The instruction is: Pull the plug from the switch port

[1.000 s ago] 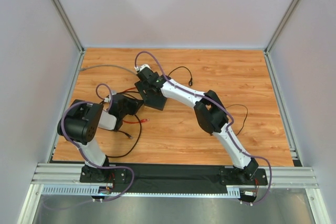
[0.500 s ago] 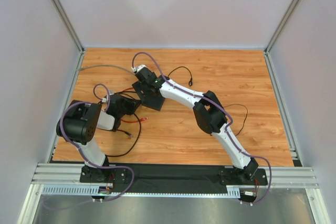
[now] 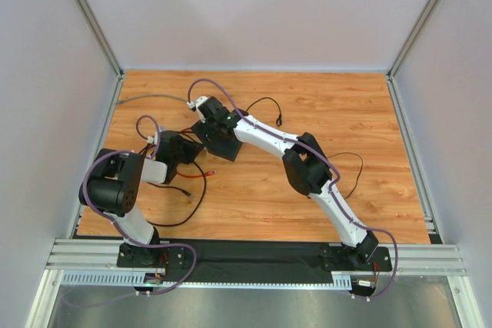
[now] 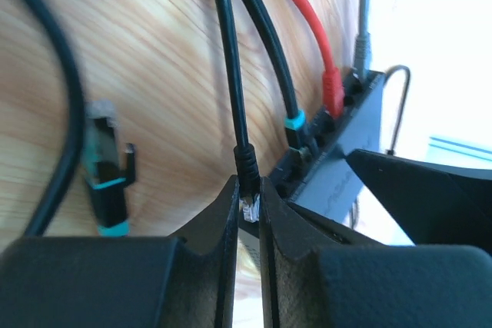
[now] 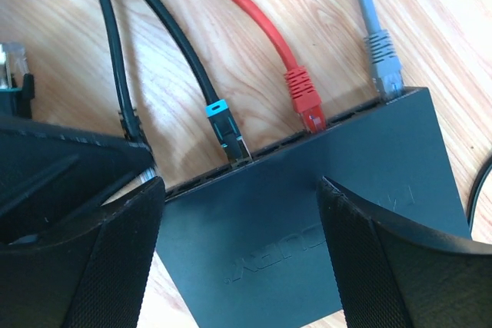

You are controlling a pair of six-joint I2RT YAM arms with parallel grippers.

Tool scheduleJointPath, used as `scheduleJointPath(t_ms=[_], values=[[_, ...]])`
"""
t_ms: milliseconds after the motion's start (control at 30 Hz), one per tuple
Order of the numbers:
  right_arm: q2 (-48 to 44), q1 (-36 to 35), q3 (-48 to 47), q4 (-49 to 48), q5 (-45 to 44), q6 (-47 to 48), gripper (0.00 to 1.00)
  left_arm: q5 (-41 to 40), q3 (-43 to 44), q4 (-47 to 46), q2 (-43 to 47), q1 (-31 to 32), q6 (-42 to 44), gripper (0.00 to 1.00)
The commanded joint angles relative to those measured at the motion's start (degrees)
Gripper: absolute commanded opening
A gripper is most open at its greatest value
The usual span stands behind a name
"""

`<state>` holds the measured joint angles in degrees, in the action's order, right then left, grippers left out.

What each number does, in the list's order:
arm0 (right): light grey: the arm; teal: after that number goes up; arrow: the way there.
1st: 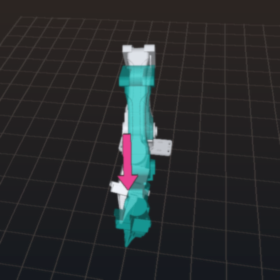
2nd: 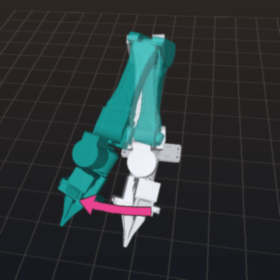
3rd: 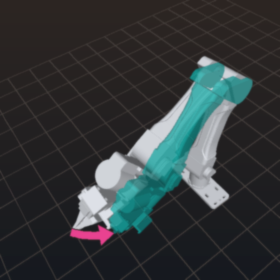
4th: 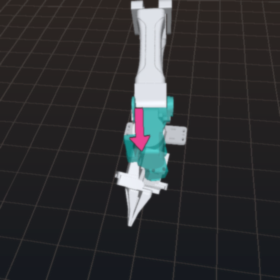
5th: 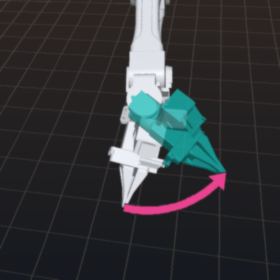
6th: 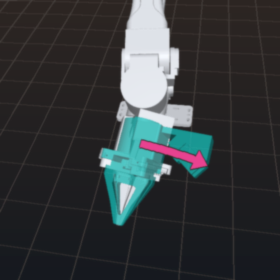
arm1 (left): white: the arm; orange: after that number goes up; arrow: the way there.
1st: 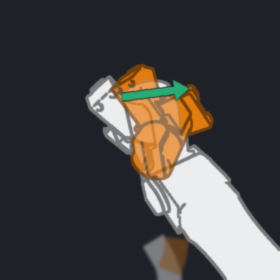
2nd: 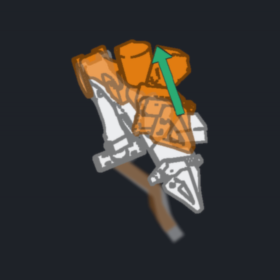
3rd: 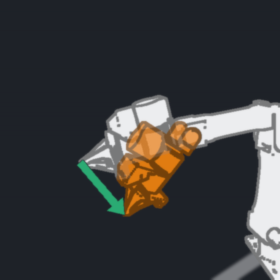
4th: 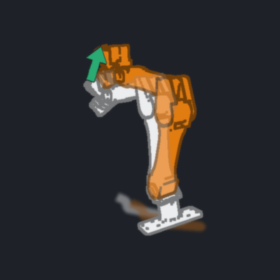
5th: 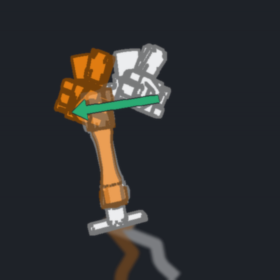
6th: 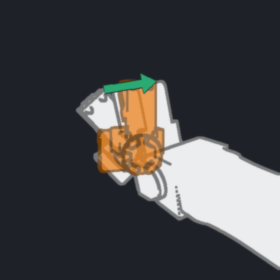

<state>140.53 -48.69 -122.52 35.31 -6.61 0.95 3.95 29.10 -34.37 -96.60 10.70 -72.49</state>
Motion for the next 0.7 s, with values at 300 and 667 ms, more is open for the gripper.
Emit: scheduleJointPath(t_ms=[300,667], values=[[2.29,0.52,1.93,2.93,7.93,0.46,0.83,-3.42,0.35,5.63,5.79,-0.68,6.39,0.0],[1.15,2.02,3.16,0.64,11.01,-2.27,0.83,-11.32,1.83,21.53,24.59,-0.5,16.32,0.0]])
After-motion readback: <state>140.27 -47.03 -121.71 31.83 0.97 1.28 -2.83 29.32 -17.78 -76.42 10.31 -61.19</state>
